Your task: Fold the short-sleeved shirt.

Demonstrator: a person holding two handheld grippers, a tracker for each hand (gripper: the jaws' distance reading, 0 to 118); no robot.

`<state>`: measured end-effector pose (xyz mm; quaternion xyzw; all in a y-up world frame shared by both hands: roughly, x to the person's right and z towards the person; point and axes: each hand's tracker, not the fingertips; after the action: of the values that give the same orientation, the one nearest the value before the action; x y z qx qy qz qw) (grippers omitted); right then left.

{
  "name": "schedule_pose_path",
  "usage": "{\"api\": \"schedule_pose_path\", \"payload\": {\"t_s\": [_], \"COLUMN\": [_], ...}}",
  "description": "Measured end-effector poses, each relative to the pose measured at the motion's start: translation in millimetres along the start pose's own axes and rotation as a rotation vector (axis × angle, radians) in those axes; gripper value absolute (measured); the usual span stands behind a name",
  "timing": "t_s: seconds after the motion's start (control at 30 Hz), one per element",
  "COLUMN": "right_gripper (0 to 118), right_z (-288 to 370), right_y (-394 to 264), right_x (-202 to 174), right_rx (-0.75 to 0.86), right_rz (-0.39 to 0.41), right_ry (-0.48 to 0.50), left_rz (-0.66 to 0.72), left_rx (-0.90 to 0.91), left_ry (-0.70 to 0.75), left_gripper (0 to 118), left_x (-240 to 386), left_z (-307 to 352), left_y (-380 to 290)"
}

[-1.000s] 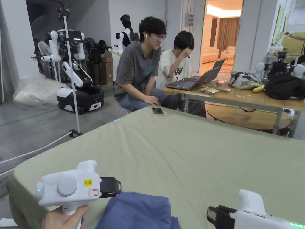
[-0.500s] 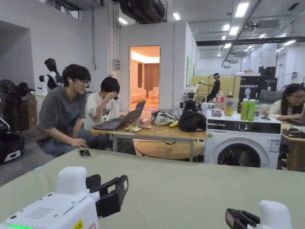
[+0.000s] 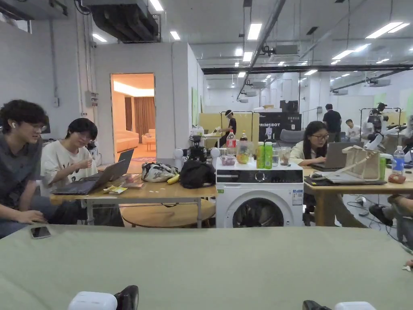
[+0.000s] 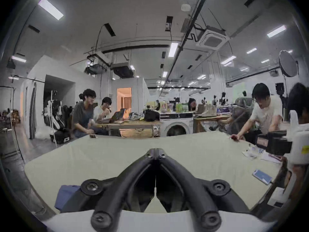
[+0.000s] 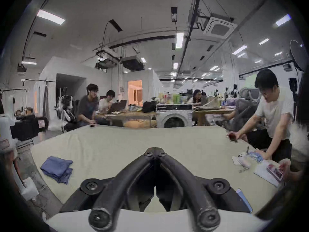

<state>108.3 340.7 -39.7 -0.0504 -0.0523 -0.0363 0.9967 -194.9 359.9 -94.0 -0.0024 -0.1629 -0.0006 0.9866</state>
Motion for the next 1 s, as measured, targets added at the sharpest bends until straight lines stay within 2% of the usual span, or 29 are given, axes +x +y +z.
{"api": "schedule_pose_path", "payload": {"t_s": [0.17, 0.33, 0.43, 0.57, 0.77, 1.0], "right_gripper": [0, 0, 0, 0, 0, 0], "right_z": [-9.9, -10.0, -11.1, -9.4, -7.9, -5.7], "right_y": [-7.1, -10.7, -10.8, -13.3, -11.6, -7.1], "right_x": [-6.4, -8.1, -10.4, -10.7, -15.7, -17.4], "right_rx": [-0.035, -0.026, -0.017, 0.007, 0.022, 0.037], "right_rz": [0.033, 0.027, 0.058, 0.058, 0.118, 0.114], "right_ry": [-0.012, -0.006, -0.027, -0.051, -0.103, -0.104], "left_rz": [-0.035, -0.024, -0.007, -0.033, -0.048, -0.044], "left_rx": [-0.031, -0.060, -0.064, -0.055, -0.068, -0.082], "left_ry": [-0.008, 0.005, 0.003, 0.022, 0.063, 0.088], "left_gripper": [0, 0, 0, 0, 0, 0], "left_x": [0.4, -4.8, -8.1, -2.0, 2.4, -1.2], "left_z": [5.4, 0.9, -2.4, -6.1, -8.9, -9.1], "left_y": [-6.1, -8.4, -7.9, -6.5, -4.1, -3.9]}}
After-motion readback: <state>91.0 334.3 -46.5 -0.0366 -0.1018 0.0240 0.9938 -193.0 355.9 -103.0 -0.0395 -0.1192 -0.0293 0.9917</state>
